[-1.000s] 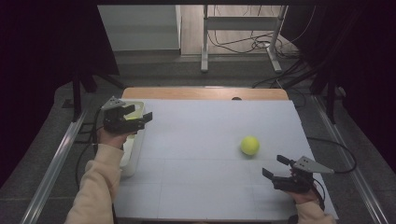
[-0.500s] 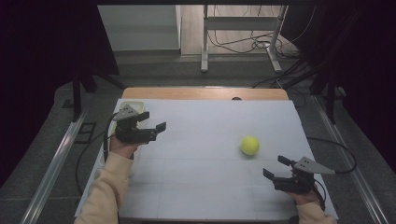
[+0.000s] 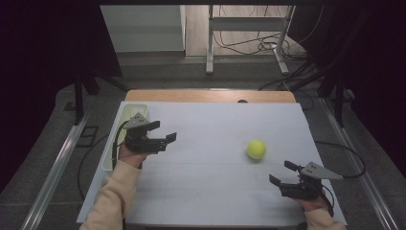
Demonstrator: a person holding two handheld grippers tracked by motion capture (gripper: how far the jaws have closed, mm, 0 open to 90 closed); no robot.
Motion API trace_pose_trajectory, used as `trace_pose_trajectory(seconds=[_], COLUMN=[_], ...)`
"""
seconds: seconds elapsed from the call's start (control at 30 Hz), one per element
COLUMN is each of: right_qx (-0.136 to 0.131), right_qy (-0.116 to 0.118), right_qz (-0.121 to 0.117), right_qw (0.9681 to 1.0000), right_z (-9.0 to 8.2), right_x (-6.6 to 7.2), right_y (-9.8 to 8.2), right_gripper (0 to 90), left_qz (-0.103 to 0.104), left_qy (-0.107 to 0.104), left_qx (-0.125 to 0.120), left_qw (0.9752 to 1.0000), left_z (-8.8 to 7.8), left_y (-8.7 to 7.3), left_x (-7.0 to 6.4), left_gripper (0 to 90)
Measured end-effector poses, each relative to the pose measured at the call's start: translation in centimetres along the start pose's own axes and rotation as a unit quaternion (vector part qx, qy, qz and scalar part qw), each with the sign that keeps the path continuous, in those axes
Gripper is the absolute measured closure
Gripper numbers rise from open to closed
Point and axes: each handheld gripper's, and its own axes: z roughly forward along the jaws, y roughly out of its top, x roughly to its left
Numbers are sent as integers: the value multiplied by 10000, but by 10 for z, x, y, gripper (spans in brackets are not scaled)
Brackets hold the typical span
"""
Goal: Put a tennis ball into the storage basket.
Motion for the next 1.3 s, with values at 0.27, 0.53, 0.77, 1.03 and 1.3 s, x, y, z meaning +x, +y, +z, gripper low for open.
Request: trace_pose_trajectory(seconds=[0.27,0.53,0.77,1.03,1.3], right_qx=[8,9,3,11,18], right_qy=[-5,-18,-33,-17,-12], right_qz=[-4,2,42,12,8], right_qw=[10000,10000,10000,10000,10000], right_z=[0,0,-1,-3,-1], right_x=[0,0,-1,0,0], right_y=[0,0,-2,-2,-1], right_gripper=[144,144,144,144,144], left_qz=[116,260,341,412,441], left_qy=[-212,-400,-577,-669,-757], left_qx=[10,111,224,301,370], left_qw=[9997,9988,9975,9965,9955], left_z=[5,16,27,36,45], left_y=[3,3,4,5,5], left_x=[-13,-27,-37,-48,-53], left_gripper=[152,151,150,150,149])
